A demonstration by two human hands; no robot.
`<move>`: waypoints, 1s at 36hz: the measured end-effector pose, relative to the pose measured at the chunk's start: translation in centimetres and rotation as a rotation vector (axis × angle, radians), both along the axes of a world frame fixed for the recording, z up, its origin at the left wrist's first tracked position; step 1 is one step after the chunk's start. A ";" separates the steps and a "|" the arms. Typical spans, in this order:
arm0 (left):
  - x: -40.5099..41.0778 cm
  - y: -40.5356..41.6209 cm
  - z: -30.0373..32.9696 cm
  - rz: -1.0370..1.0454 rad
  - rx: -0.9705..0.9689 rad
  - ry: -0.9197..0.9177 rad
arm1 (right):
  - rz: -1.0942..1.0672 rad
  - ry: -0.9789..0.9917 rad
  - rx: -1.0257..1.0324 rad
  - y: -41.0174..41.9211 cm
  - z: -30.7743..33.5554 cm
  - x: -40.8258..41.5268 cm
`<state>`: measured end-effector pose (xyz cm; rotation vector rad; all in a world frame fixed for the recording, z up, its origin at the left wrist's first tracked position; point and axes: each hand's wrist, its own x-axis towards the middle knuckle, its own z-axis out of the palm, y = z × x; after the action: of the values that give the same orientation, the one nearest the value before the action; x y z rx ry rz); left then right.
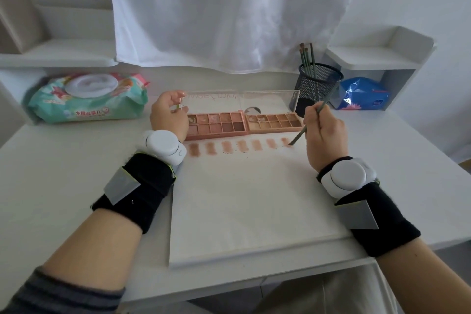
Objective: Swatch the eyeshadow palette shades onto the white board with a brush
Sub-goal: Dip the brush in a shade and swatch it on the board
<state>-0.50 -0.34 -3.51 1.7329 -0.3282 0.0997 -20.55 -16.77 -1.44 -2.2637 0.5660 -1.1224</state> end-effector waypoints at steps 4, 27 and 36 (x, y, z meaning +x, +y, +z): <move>-0.4 0.0 0.4 0.003 -0.102 0.023 | 0.016 0.031 0.018 0.0 0.1 0.0; -0.3 0.2 0.8 -0.097 -0.365 0.146 | 0.048 -0.007 0.074 -0.1 0.1 0.0; 0.0 0.6 0.8 -0.140 -0.369 0.235 | 0.070 -0.338 0.199 -0.6 2.1 0.3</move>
<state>-0.52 0.22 -2.74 1.3355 -0.2393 -0.1380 -20.28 -17.35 0.70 -1.8588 0.4363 -1.3147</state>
